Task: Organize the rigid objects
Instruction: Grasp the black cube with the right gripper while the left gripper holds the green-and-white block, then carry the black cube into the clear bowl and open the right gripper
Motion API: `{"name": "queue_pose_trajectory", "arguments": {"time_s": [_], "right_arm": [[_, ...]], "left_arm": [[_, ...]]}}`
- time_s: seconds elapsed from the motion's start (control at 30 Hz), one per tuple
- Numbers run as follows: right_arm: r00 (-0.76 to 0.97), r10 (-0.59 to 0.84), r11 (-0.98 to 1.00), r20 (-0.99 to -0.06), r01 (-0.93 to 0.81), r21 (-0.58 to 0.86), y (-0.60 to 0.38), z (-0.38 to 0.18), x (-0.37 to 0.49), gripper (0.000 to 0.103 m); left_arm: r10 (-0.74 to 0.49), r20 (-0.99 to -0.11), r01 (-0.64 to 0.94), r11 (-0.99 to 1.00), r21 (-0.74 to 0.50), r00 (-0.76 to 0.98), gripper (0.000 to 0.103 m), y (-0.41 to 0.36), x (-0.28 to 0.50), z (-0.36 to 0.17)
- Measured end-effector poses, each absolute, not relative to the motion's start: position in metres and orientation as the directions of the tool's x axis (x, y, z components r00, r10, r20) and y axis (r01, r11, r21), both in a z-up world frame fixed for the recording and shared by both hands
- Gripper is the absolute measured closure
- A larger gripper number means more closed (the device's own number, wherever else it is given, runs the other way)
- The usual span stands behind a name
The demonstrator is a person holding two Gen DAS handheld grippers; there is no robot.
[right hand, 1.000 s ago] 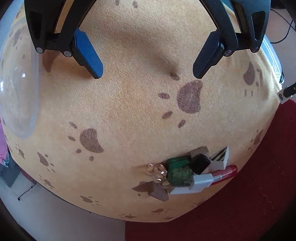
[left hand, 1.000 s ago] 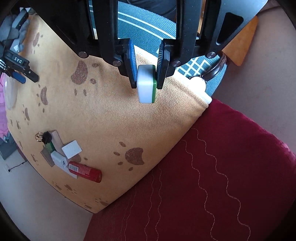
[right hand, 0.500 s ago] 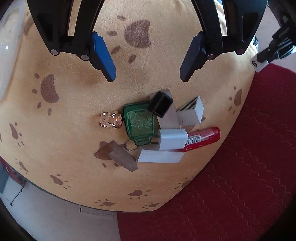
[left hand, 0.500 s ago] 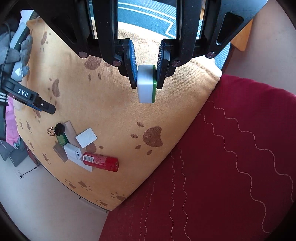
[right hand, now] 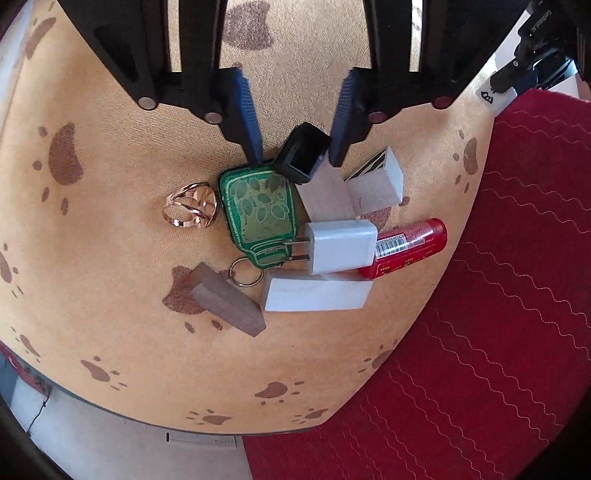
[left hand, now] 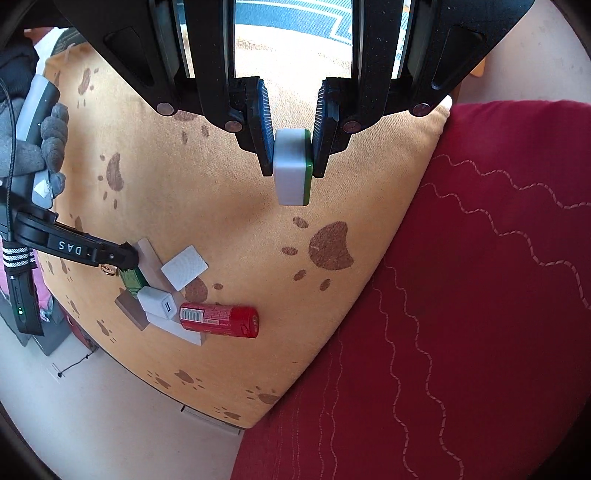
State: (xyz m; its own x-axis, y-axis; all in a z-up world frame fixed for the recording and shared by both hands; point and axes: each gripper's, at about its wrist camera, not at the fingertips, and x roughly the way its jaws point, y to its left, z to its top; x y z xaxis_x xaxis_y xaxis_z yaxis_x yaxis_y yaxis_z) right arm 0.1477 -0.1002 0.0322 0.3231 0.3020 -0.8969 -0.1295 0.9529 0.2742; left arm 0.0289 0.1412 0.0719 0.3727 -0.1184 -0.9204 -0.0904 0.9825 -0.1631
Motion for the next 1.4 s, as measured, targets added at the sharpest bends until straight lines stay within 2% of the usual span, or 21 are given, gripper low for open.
{"name": "queue_pose_trajectory", "arguments": {"time_s": [0.1, 0.63, 1.4], "right_arm": [[0.323, 0.309, 0.951, -0.895, -0.134, 0.28, -0.102, 0.032, 0.144, 0.074], [0.359, 0.323, 0.946, -0.876, -0.107, 0.305, -0.147, 0.049, 0.099, 0.074], [0.464, 0.176, 0.944, -0.868, 0.169, 0.282, -0.331, 0.069, 0.012, 0.074]], "left_arm": [[-0.124, -0.921, -0.078, 0.983, -0.164, 0.37, 0.083, 0.14, 0.032, 0.072], [-0.144, -0.913, -0.025, 0.986, -0.166, 0.382, 0.083, 0.11, 0.028, 0.082], [-0.21, -0.89, 0.118, 0.977, -0.177, 0.404, 0.083, -0.006, 0.008, 0.109]]}}
